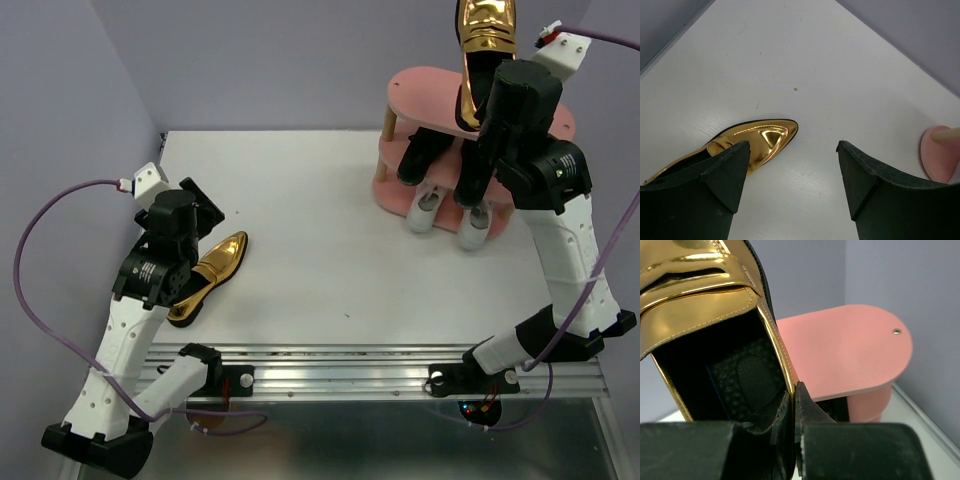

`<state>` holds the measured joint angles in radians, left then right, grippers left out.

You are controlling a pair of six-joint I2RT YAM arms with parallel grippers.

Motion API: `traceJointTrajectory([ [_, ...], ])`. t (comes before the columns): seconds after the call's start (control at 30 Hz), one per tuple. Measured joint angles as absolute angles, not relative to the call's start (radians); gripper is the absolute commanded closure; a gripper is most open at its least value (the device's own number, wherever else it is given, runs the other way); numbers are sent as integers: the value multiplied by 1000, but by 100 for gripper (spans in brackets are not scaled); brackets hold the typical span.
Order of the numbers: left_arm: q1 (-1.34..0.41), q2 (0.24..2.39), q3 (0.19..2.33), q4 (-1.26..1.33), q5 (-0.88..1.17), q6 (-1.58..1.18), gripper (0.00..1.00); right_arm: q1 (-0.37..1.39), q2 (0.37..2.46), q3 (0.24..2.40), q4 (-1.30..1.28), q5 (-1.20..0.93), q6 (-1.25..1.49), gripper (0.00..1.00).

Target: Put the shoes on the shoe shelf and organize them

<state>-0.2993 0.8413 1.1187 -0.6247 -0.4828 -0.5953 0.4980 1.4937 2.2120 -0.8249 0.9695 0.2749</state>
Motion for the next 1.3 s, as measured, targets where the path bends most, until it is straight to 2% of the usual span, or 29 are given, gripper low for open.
traceJointTrajectory([
  [0.33, -299, 859, 1105, -606, -458, -595, 19, 468, 1456, 2091, -823, 1134, 245, 99],
  [0.7, -299, 874, 1092, -583, -437, -591, 19, 230, 1505, 2066, -914, 953, 347, 99],
  [1.3, -299, 896, 1080, -567, -426, -590, 19, 192, 1481, 2046, -927, 892, 409, 98],
])
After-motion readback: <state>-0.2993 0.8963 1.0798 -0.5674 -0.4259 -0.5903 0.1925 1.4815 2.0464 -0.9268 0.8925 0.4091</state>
